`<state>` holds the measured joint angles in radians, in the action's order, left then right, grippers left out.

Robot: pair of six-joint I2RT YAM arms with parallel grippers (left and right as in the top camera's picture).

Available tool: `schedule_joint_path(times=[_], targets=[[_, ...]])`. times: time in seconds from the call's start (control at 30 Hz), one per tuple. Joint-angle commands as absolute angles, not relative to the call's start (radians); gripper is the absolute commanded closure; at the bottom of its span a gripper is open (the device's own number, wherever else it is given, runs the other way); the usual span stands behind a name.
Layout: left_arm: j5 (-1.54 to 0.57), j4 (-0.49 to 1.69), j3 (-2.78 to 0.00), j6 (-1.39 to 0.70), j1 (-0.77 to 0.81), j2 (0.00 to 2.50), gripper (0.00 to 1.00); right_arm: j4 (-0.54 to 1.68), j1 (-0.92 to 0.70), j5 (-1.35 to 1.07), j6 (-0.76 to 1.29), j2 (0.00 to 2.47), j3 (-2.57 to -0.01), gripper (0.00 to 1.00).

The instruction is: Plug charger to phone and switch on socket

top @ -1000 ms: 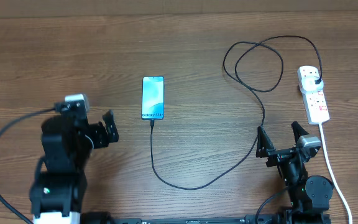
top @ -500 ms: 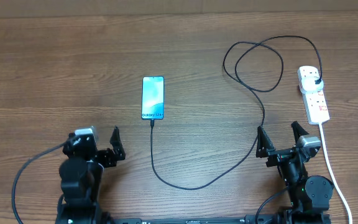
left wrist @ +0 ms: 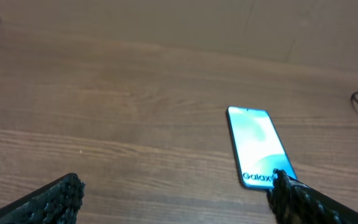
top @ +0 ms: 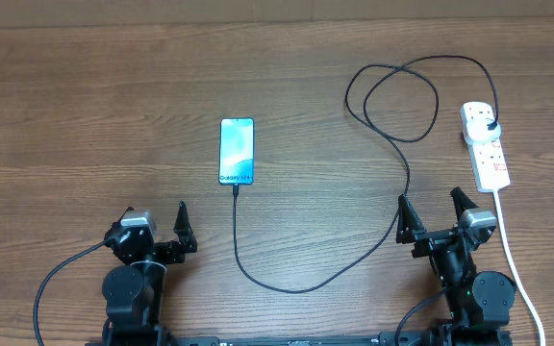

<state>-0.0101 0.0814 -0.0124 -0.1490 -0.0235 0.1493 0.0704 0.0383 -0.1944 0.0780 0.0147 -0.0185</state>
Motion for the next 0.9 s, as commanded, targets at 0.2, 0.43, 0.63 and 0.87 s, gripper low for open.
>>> schedule_joint_path(times=[0.2, 0.43, 0.63, 0.87], targets=[[0.0, 0.073, -0.005, -0.138, -0.019, 0.002, 0.0, 0.065, 0.032, -0.187, 0.078, 0.003, -0.008, 0.0], [0.0, 0.077, -0.005, -0.138, -0.019, 0.003, 0.0, 0.065, 0.032, -0.187, 0.078, 0.003, -0.008, 0.0], [0.0, 0.077, -0.005, -0.138, -0.019, 0.004, 0.0, 0.065, 0.032, -0.187, 0.078, 0.003, -0.008, 0.0], [0.0, 0.077, -0.005, -0.138, -0.019, 0.004, 0.0, 0.065, 0.032, -0.187, 0.078, 0.003, -0.008, 0.0]])
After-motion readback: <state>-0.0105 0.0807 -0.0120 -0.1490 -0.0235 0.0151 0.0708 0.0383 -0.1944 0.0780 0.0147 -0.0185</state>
